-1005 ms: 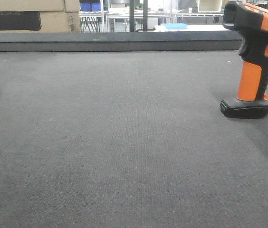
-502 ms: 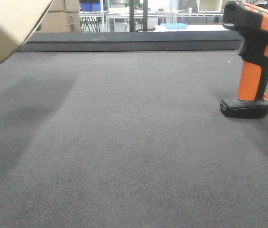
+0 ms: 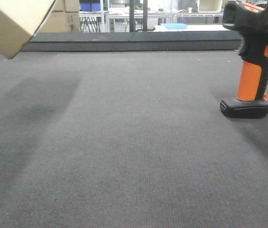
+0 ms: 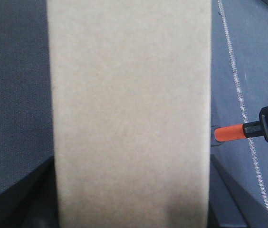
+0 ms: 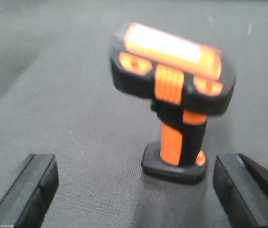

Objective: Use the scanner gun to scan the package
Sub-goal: 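Grasp the orange scanner gun by its handle with the right gripper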

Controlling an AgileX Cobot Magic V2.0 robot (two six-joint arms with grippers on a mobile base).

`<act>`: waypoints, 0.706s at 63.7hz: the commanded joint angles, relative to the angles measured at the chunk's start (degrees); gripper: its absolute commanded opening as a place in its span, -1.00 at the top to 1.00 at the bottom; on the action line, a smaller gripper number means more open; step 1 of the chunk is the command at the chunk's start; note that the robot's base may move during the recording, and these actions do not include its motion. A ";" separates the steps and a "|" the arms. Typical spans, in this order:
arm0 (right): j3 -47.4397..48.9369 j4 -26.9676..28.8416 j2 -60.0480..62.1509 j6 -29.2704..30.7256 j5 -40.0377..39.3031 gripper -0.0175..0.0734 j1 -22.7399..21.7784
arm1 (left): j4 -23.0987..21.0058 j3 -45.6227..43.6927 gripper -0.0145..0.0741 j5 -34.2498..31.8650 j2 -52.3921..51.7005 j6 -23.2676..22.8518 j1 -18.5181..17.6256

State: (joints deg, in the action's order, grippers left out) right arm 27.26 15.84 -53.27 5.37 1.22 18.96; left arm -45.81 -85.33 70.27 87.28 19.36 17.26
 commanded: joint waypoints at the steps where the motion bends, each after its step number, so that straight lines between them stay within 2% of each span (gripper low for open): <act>1: 0.38 2.41 -3.95 0.17 -5.20 -0.64 0.12 | -2.32 0.01 0.92 -0.31 -0.70 -0.20 -0.03; 15: 0.38 3.12 -11.45 0.17 -10.23 -0.64 0.12 | -2.32 0.01 0.92 -0.31 -0.70 -0.20 -0.03; 29: -6.75 3.45 -10.70 0.17 -16.43 -0.64 0.12 | -2.32 0.01 0.92 -0.31 -0.70 -0.20 -0.03; 45: -14.14 3.45 -9.70 -0.36 -35.92 -0.64 1.42 | -2.32 0.01 0.92 -0.31 -0.70 -0.20 -0.03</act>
State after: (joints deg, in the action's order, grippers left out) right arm 13.90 19.12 -62.74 5.33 -27.40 19.88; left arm -45.93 -85.33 70.27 87.28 19.36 17.26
